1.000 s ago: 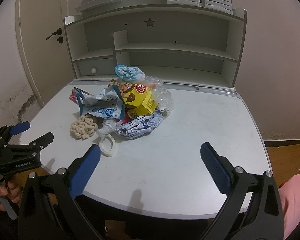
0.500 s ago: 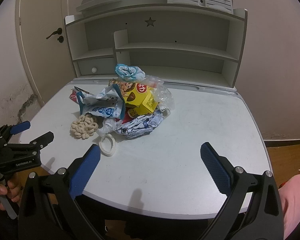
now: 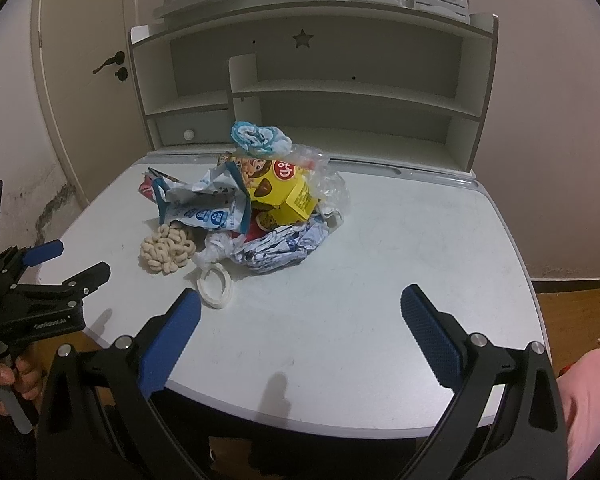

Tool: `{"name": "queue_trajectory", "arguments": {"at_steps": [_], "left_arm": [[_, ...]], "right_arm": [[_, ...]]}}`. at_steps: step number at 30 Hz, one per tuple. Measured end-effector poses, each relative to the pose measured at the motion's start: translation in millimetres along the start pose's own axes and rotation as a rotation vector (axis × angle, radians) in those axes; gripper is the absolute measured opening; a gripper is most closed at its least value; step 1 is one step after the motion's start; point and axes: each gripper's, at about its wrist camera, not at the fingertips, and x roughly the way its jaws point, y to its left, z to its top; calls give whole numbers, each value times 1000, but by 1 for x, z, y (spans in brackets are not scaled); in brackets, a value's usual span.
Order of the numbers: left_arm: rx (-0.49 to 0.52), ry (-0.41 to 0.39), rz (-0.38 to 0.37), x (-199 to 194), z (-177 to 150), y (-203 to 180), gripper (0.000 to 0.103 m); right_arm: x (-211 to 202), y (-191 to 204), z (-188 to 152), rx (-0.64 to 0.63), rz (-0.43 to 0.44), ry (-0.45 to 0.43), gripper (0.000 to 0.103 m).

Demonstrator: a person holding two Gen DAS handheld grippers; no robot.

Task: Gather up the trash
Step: 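Grasp the cream rope cluster with left tool while right tool grasps the white ring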

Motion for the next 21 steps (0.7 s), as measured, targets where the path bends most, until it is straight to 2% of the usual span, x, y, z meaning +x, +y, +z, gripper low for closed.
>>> {"name": "queue_trajectory", "arguments": {"at_steps": [5,9,14,15,16,17,18,21], "left_arm": [[33,65,-68,32,9,-2,97],[44,100,-64,67,23,-5,97],[53,132,-96,100,34,-12,96],[61,138,-103,105,34,-14,92],[60,145,-105,107,33,-14,76],[54,148,-127,108,34,-13,66],[41,157,-174,107,33,-11,50],[43,135,-190,91,29,-7,28]], "right_arm": [[12,-2,-3,-5,7,35,97],[25,-1,-9,-17,21,75,97],[41,5,-18,-39,48,118,97],[44,7,-20,-45,55,129,97],[48,9,-21,-50,62,138,97],[53,12,-24,-59,76,152,97],[57,16,-25,-65,87,161,97],[71,31,-26,-91,118,189,97]]}}
